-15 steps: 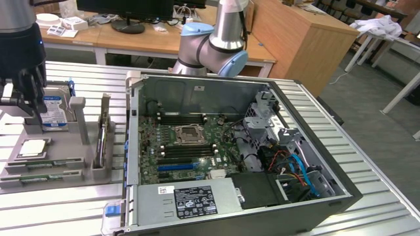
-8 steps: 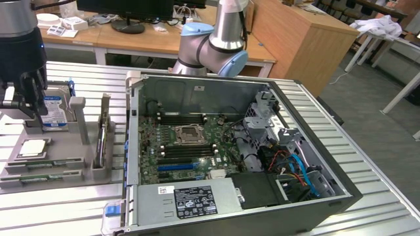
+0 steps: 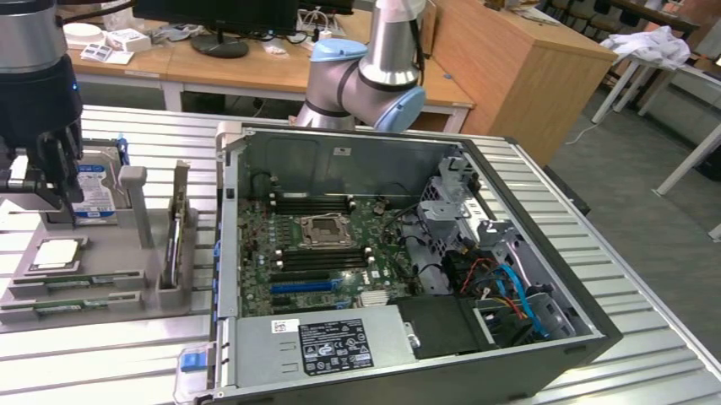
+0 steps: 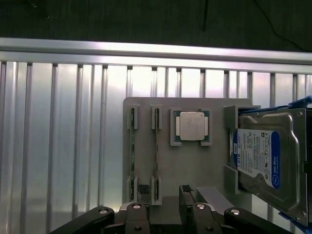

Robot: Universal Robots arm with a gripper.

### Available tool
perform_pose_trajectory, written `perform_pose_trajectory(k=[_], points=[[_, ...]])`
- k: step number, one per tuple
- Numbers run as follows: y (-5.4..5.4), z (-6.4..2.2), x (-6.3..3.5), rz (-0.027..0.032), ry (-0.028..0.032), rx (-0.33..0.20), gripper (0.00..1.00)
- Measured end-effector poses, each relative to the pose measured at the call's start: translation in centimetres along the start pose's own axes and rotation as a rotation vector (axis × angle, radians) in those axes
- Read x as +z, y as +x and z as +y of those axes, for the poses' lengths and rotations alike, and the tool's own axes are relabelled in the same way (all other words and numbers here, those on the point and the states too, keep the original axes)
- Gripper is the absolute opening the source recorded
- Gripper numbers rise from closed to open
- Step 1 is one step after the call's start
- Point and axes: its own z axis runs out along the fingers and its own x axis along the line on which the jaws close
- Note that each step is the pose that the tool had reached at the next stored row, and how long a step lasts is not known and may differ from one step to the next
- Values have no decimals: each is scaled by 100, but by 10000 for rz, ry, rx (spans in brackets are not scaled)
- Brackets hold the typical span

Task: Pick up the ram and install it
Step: 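Pick up the ram and move it above insertion slot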

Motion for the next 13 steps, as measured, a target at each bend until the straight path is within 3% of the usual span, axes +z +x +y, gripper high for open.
perform_pose_trajectory(k=[13], points=[[6, -5, 127, 0, 0, -1, 37]])
